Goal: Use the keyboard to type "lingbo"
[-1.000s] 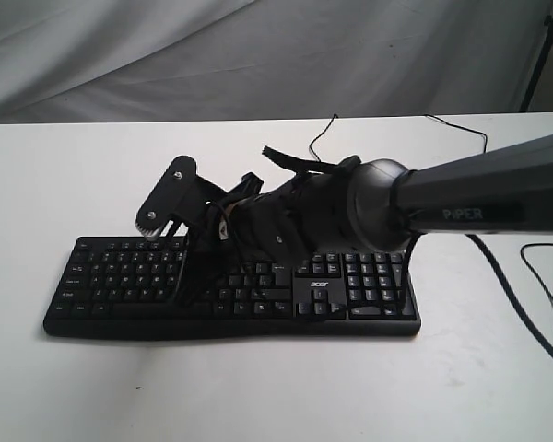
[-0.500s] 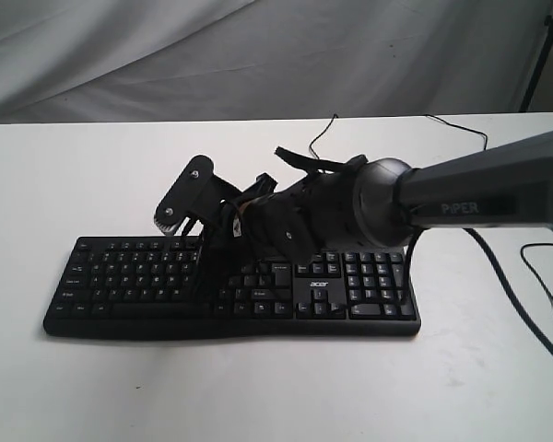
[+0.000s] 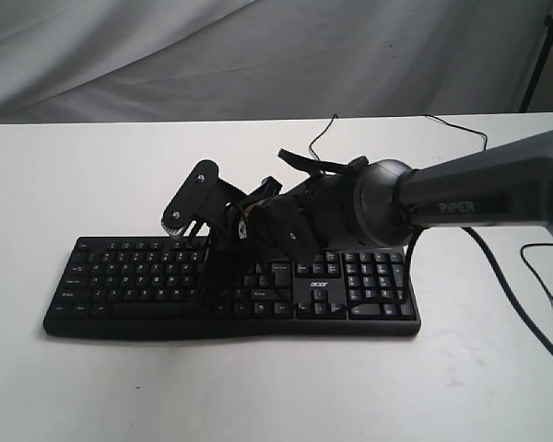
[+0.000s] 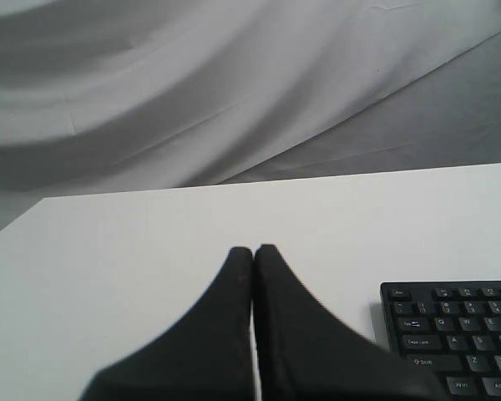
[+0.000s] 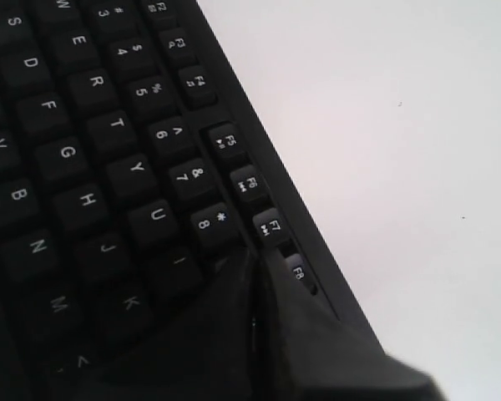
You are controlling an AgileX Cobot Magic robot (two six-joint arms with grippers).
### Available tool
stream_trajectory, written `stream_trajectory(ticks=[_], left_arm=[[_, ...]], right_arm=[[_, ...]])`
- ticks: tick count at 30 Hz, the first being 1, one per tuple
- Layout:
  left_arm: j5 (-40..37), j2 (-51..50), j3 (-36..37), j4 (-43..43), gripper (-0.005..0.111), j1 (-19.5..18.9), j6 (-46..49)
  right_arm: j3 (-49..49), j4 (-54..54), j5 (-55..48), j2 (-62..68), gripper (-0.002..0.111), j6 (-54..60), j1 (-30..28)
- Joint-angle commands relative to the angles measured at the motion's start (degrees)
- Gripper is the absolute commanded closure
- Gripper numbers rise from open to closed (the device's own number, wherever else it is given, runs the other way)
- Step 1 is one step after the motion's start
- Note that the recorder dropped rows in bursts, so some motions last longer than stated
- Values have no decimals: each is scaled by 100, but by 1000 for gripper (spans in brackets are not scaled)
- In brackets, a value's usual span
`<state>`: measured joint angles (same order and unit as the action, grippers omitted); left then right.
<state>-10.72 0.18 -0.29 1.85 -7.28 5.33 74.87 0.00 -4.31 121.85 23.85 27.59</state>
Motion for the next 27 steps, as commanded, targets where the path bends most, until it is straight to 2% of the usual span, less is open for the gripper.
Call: stream_trajectory(ticks=[1, 27], left_arm=[[25, -18, 29, -3, 106, 22, -16], [25, -18, 29, -3, 106, 22, -16]], right_arm=[[-42, -58, -25, -13, 108, -31, -31], [-42, 35, -113, 197, 108, -31, -18]])
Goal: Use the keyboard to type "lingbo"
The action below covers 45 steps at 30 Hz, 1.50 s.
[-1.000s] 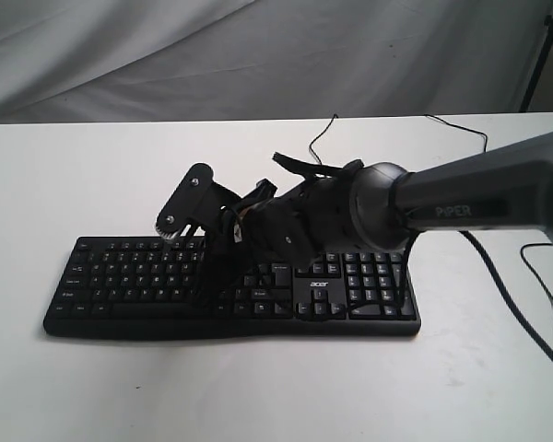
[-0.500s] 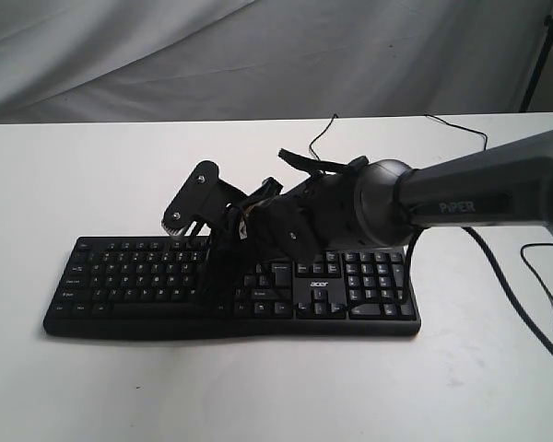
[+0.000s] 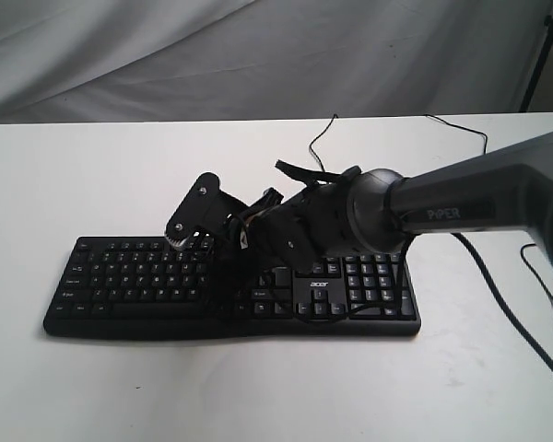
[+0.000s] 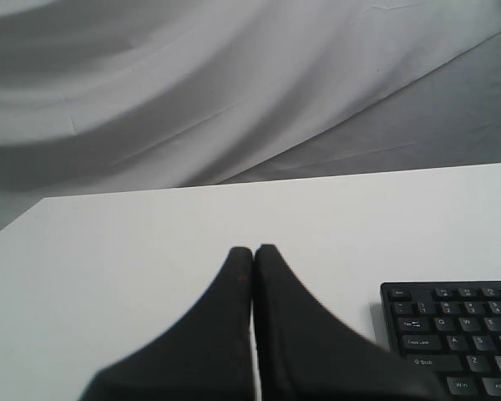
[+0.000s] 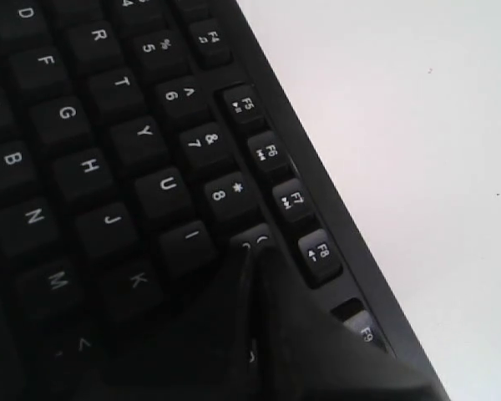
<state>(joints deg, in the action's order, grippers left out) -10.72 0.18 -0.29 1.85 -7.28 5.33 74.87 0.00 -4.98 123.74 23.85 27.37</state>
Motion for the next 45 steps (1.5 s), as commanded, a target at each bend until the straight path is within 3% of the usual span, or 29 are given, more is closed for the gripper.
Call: stream_trajectory(ticks=[1, 29, 45], left_arm=[[25, -18, 29, -3, 106, 22, -16], [25, -18, 29, -3, 106, 22, -16], [25, -18, 29, -3, 106, 22, -16]], right_arm=[[-42, 35, -46, 8, 108, -31, 5], [-125, 0, -34, -467, 108, -31, 5], [-2328, -100, 191, -3806, 108, -31, 5]])
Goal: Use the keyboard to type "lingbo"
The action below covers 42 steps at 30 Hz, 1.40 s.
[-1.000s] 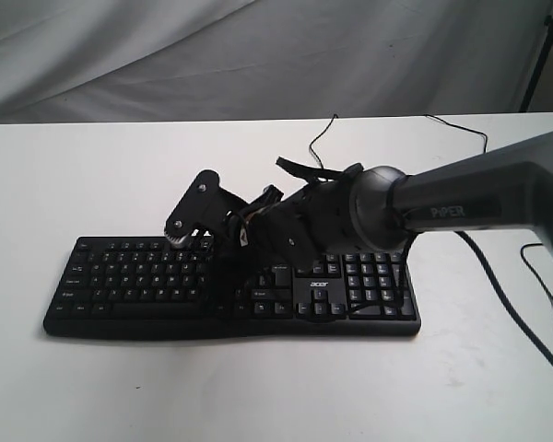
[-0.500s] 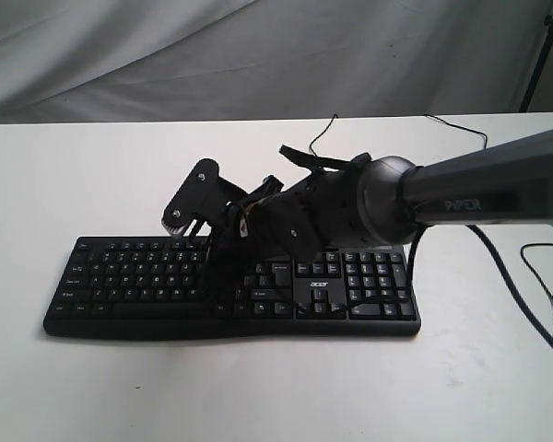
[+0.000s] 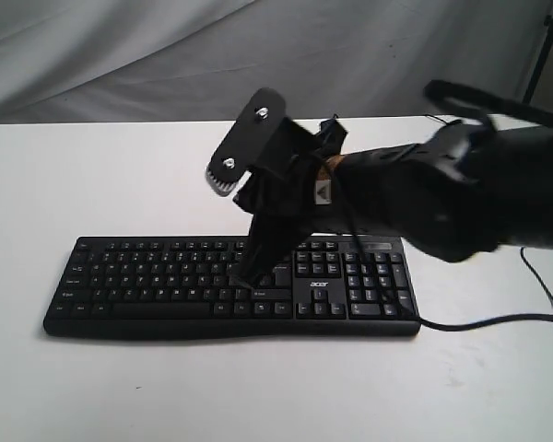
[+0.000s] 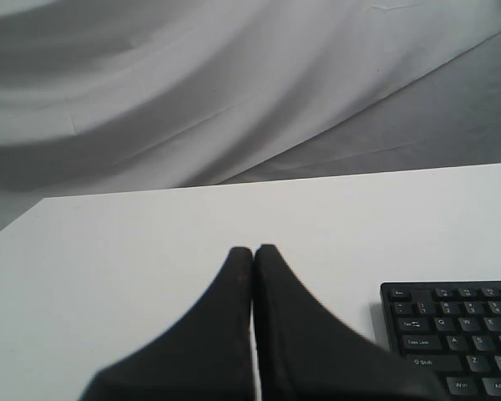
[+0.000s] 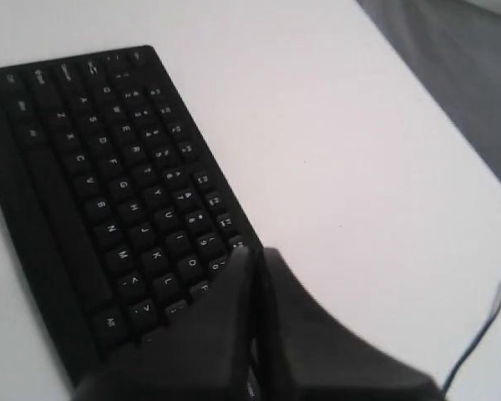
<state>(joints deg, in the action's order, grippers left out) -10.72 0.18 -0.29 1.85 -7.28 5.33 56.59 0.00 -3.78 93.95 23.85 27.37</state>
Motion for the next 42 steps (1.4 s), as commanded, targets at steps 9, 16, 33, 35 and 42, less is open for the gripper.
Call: stream_trajectory(ticks=[9, 16, 33, 35, 42], left_arm=[[25, -18, 29, -3, 106, 22, -16], [25, -18, 29, -3, 106, 22, -16], [25, -18, 29, -3, 106, 22, -16], [25, -18, 29, -3, 106, 22, -16], [25, -18, 29, -3, 106, 22, -16]], right_arm=[[-2326, -48, 74, -2856, 108, -351, 5], [-2904, -48, 146, -3671, 108, -439, 5], [-2915, 77, 184, -3705, 108, -449, 5], [-2915, 77, 184, -3705, 108, -449, 5], [-2947, 79, 109, -4014, 108, -449, 5]])
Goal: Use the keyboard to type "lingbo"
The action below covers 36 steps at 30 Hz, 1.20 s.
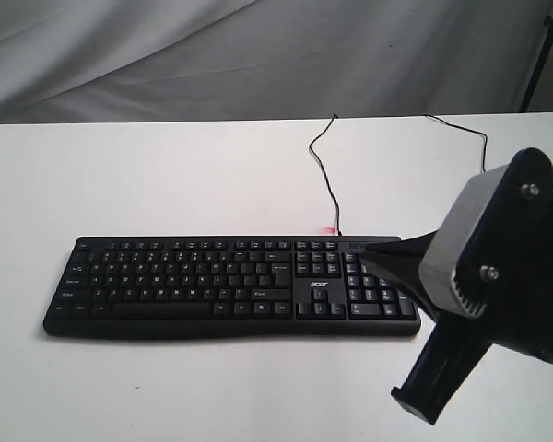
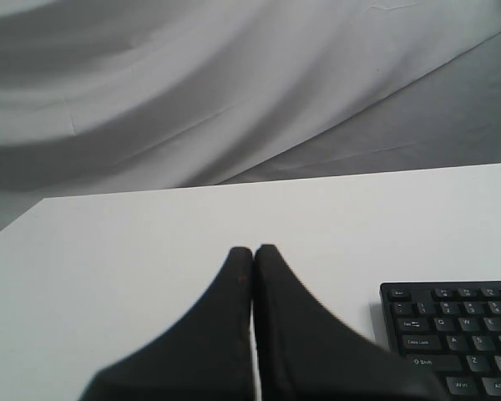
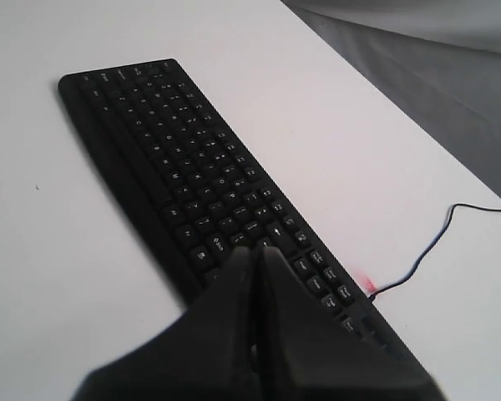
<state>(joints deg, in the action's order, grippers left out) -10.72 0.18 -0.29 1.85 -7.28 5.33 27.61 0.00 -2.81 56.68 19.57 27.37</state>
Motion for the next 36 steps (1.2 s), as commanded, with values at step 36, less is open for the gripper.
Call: stream_trajectory(ticks=[36], left_arm=[[25, -18, 29, -3, 106, 22, -16]], right_arm=[[-2578, 167, -774, -5623, 108, -551, -1937]])
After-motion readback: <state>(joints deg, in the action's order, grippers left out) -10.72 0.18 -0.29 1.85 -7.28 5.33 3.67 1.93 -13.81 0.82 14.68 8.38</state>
